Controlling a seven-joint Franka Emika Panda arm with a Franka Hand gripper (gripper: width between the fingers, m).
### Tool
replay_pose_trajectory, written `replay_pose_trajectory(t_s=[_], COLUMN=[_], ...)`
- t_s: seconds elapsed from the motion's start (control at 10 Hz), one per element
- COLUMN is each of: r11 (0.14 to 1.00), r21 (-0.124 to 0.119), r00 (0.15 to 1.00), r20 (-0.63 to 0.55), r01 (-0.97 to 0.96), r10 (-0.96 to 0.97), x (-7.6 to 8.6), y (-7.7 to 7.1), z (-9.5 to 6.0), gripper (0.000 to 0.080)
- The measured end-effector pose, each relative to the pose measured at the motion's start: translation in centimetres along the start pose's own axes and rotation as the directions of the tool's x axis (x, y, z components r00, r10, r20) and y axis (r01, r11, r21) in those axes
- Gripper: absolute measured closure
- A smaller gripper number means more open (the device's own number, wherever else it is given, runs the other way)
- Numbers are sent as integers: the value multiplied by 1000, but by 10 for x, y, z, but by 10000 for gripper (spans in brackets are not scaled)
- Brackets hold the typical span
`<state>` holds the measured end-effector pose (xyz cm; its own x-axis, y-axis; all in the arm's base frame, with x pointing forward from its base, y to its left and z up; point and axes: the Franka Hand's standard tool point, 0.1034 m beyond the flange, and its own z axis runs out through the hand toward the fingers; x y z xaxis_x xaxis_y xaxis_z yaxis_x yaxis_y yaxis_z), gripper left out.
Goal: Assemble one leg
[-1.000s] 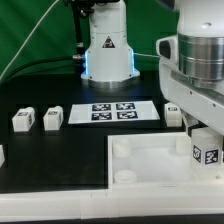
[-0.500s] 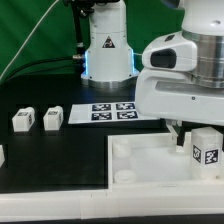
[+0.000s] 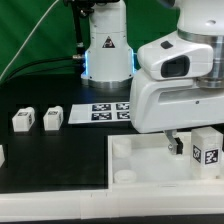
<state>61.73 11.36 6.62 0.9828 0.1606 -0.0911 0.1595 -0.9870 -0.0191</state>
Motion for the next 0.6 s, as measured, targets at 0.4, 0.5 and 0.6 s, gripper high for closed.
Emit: replay_pose_trajectory(t_s=[0.4, 0.5, 0.6], r11=[1000, 1000, 1000], r21=[0, 0, 1], r00=[1000, 1000, 1000], r20=[0, 0, 0], r01=[-1, -1, -13], r10=[1, 1, 13], x=[0, 0, 0], y=[1, 1, 1], z=[0, 0, 0], gripper=[513, 511, 511])
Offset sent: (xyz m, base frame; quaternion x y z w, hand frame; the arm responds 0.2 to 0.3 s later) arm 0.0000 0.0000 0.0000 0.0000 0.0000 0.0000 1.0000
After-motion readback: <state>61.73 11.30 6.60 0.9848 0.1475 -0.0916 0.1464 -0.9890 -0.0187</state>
